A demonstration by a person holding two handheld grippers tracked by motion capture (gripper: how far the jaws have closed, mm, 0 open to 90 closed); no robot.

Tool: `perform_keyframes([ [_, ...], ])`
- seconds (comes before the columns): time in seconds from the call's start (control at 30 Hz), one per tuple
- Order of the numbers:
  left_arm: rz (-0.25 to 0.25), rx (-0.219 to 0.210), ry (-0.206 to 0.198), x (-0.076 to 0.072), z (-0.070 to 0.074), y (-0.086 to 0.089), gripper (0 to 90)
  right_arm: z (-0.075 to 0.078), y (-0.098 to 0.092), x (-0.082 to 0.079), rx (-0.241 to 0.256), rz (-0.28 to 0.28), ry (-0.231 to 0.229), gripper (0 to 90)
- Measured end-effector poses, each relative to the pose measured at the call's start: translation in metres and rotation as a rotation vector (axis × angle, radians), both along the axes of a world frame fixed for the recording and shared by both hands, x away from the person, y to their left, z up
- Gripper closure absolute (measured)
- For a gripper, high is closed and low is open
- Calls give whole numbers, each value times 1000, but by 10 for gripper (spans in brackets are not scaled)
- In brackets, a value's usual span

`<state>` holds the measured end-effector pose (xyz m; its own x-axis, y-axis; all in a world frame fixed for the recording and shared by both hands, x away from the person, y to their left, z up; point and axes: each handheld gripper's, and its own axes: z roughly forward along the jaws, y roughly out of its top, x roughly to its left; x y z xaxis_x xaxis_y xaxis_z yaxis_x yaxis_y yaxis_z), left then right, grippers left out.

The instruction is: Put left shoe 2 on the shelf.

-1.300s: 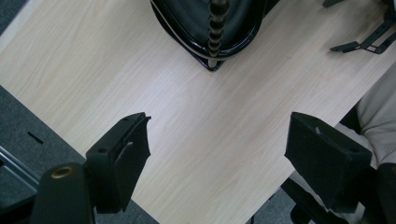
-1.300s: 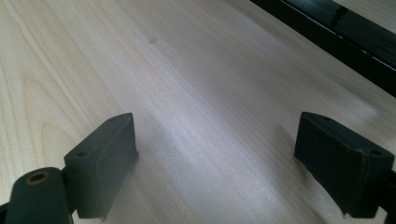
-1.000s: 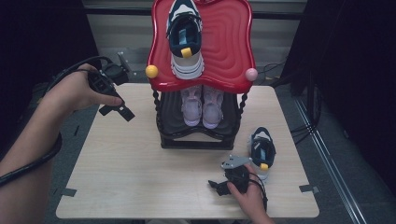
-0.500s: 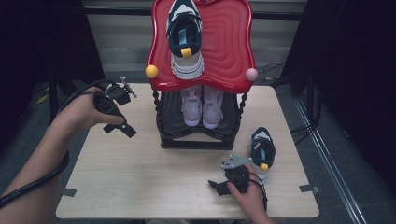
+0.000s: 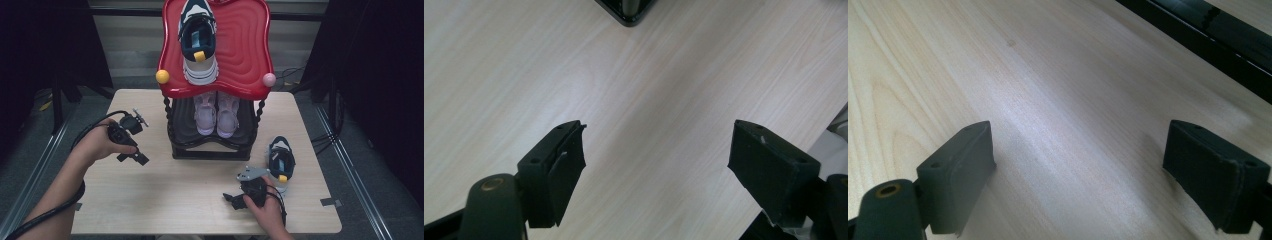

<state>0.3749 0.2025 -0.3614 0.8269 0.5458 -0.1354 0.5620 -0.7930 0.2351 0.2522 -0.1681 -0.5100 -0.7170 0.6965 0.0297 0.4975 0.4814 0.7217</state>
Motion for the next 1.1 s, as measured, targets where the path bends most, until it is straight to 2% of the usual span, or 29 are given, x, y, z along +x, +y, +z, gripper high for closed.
perform_keyframes([
  [0.1, -2, 1, 14, -2, -19, 0, 217, 0, 0, 0, 0, 0, -1, 120],
  [0.33, -14, 2, 51, -6, -50, 0, 219, 0, 0, 0, 0, -1, 2, 120],
  [0.7, -15, -49, 50, -13, -88, -1, 219, 0, 0, 0, -2, 1, 1, 120],
  [0.93, 4, -90, 22, -17, -104, -4, 214, 0, 0, 0, -2, 1, 1, 120],
  [1.1, 32, -135, -32, -18, -113, -3, 203, 0, 0, 0, -2, 1, 1, 120],
])
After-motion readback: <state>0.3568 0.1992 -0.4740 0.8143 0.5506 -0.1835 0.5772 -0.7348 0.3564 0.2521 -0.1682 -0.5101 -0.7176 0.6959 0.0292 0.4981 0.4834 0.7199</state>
